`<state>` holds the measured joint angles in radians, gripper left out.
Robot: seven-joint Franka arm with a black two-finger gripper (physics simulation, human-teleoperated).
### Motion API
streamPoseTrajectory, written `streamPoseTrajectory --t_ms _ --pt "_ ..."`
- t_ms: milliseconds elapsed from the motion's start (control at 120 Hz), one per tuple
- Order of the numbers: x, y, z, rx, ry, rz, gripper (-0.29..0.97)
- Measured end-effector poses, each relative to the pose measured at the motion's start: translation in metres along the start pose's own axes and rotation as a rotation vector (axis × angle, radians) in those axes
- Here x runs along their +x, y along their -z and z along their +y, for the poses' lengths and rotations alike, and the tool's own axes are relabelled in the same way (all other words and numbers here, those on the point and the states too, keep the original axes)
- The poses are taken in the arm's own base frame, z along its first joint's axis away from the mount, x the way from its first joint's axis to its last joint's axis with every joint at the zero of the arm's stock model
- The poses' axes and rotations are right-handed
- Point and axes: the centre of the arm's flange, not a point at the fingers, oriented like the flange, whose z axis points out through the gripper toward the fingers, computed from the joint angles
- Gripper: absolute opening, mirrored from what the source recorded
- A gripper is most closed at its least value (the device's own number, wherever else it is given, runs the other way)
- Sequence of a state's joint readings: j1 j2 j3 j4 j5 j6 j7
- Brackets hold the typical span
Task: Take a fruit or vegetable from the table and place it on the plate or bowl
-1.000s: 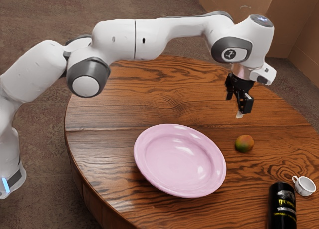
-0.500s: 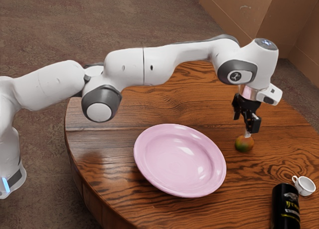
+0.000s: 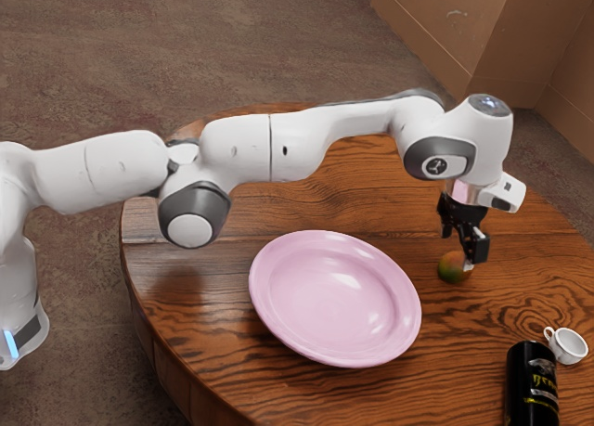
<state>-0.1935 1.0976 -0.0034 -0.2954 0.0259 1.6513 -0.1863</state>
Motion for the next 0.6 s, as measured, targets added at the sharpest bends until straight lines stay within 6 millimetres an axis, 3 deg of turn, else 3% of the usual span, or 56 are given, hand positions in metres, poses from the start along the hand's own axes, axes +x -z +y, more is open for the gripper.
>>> streamPoseTrajectory --t_ms 183,600 --pt "0.004 -0.014 0.003 -0.012 0.0 0.04 0.68" --pt "0.005 -0.047 -0.009 -0.023 0.02 0.03 0.68"
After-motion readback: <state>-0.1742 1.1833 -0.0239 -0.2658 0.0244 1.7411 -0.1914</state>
